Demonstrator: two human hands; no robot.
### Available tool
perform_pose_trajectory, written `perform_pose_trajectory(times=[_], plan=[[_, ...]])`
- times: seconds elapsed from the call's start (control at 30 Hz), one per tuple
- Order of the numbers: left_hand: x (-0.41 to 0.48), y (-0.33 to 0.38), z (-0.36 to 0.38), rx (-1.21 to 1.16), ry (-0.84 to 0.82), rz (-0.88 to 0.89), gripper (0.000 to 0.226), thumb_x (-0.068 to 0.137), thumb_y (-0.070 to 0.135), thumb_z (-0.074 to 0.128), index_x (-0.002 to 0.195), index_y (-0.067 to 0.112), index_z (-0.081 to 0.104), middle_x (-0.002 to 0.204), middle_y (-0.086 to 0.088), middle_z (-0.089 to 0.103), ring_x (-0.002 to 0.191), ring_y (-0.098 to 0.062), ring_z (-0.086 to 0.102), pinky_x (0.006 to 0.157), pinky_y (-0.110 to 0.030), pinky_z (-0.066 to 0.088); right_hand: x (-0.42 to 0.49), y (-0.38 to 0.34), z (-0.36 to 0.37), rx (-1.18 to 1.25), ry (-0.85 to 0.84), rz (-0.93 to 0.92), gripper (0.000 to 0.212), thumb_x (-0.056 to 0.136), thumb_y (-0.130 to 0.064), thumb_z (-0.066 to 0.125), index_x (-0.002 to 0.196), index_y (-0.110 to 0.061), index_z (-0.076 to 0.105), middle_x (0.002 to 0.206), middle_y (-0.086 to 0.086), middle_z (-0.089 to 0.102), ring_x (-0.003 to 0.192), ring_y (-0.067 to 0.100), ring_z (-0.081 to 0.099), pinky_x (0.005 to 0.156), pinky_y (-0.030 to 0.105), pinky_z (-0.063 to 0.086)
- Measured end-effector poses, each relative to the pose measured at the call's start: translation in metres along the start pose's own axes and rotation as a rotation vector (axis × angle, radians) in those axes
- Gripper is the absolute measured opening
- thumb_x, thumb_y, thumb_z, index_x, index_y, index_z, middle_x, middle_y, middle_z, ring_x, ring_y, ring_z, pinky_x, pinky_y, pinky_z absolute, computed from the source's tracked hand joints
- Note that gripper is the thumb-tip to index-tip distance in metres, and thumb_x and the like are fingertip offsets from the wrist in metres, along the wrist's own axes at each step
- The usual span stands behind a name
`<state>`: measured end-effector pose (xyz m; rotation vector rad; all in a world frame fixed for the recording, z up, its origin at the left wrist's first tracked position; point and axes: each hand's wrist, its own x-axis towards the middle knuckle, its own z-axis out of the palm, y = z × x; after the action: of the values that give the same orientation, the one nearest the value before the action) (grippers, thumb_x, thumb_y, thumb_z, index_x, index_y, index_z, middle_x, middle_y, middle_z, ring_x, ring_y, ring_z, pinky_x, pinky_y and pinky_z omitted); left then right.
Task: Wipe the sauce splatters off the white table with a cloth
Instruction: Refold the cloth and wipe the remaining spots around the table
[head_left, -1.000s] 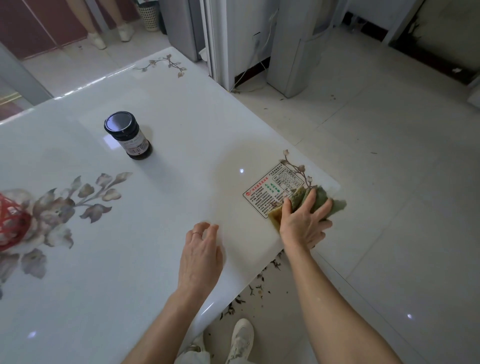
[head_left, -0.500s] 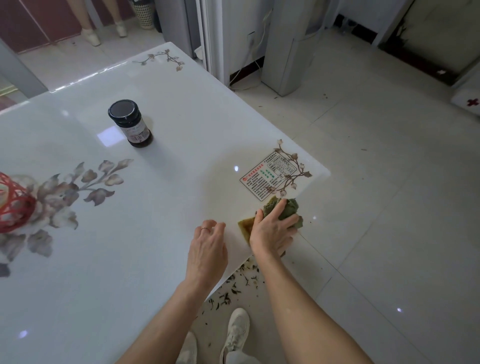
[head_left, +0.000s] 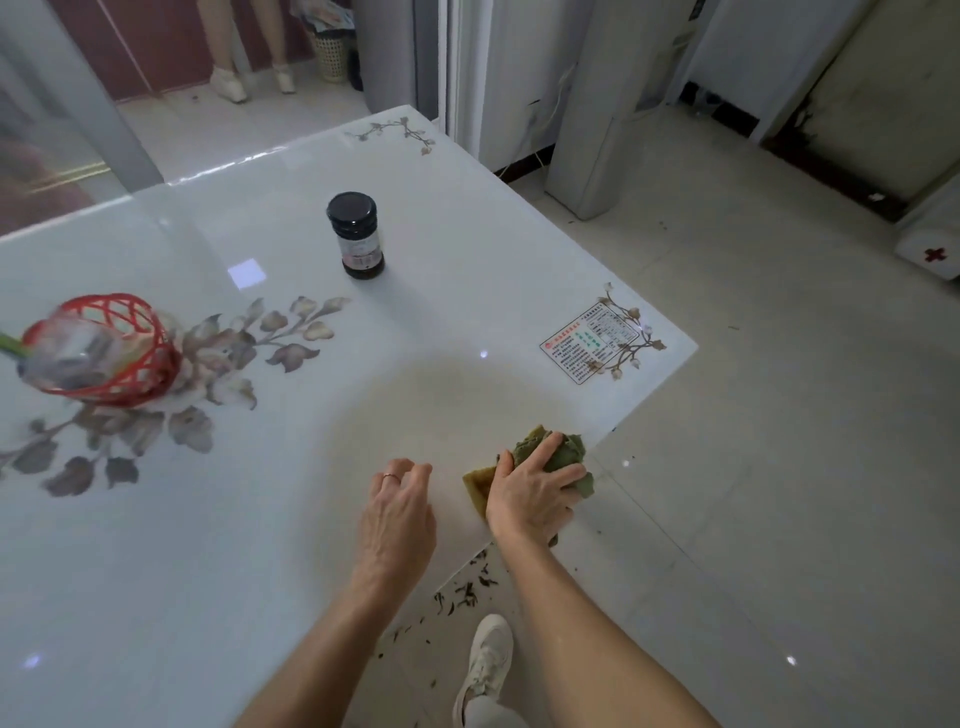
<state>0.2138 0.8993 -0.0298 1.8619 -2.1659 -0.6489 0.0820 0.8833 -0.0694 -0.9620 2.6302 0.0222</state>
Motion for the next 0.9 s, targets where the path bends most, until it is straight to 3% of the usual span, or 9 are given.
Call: perform_pose_trajectory(times=[0.17,0.3,0.47,0.6,0.67,0.8,0.9], plan=[[-0.039,-0.035,-0.013,-0.021,0.015,-0.019,0.040,0.086,0.001,0.051,0.126,0.009,0.051,0.129,-0.012,0.049,0.110,-0.022,0.049,0.085,-0.026,0.049,-0.057,-0.007,0.014,-0.021,-0.022,-0.023,0.078,0.101,-0.060,0.027,0.156,-0.017,-0.006,0.140,0.026,0.015,0.110,0.032,0.045,0.081,0.034,0.043],[-0.072,-0.057,-0.022,-0.038,0.031,-0.028,0.042,0.087,0.001,0.050,0.128,0.010,0.049,0.132,-0.010,0.047,0.115,-0.020,0.047,0.088,-0.023,0.045,-0.098,-0.010,0.025,0.010,-0.028,-0.049,0.074,0.100,-0.058,0.033,0.152,-0.016,-0.001,0.131,0.022,0.020,0.104,0.032,0.050,0.080,0.035,0.053],[-0.115,-0.089,-0.035,-0.038,0.046,-0.041,0.043,0.086,0.000,0.048,0.127,0.010,0.049,0.132,-0.010,0.047,0.116,-0.022,0.047,0.094,-0.028,0.046,-0.147,-0.013,0.034,-0.008,-0.040,-0.094,0.069,0.100,-0.056,0.040,0.145,-0.013,0.013,0.121,0.020,0.035,0.080,0.025,0.058,0.067,0.033,0.057],[-0.143,-0.110,-0.042,-0.033,0.059,-0.068,0.043,0.083,-0.001,0.048,0.125,0.009,0.051,0.130,-0.011,0.048,0.115,-0.024,0.048,0.092,-0.030,0.047,-0.179,-0.012,0.033,-0.053,-0.058,-0.157,0.060,0.102,-0.054,0.038,0.142,-0.012,0.022,0.117,0.016,0.046,0.055,0.014,0.037,0.055,0.027,0.042],[-0.152,-0.118,-0.042,-0.034,0.063,-0.080,0.042,0.081,-0.003,0.050,0.121,0.010,0.053,0.126,-0.011,0.050,0.111,-0.025,0.050,0.089,-0.032,0.049,-0.189,-0.010,0.032,-0.061,-0.079,-0.181,0.056,0.102,-0.052,0.040,0.139,-0.013,0.026,0.116,0.014,0.050,0.054,0.013,0.031,0.056,0.028,0.037],[-0.170,-0.126,-0.044,-0.039,0.067,-0.074,0.038,0.070,-0.005,0.057,0.106,0.008,0.059,0.114,-0.010,0.054,0.102,-0.030,0.053,0.075,-0.036,0.050,-0.196,-0.002,0.030,0.012,-0.097,-0.224,0.044,0.101,-0.045,0.048,0.130,-0.017,0.031,0.113,0.009,0.055,0.073,0.018,0.049,0.062,0.031,0.044],[-0.173,-0.119,-0.042,-0.037,0.054,-0.053,0.037,0.076,-0.002,0.055,0.111,0.012,0.056,0.118,-0.006,0.051,0.105,-0.024,0.050,0.079,-0.031,0.049,-0.201,0.001,0.035,0.027,-0.073,-0.221,0.045,0.101,-0.046,0.048,0.131,-0.019,0.030,0.115,0.009,0.051,0.074,0.017,0.049,0.062,0.029,0.040]])
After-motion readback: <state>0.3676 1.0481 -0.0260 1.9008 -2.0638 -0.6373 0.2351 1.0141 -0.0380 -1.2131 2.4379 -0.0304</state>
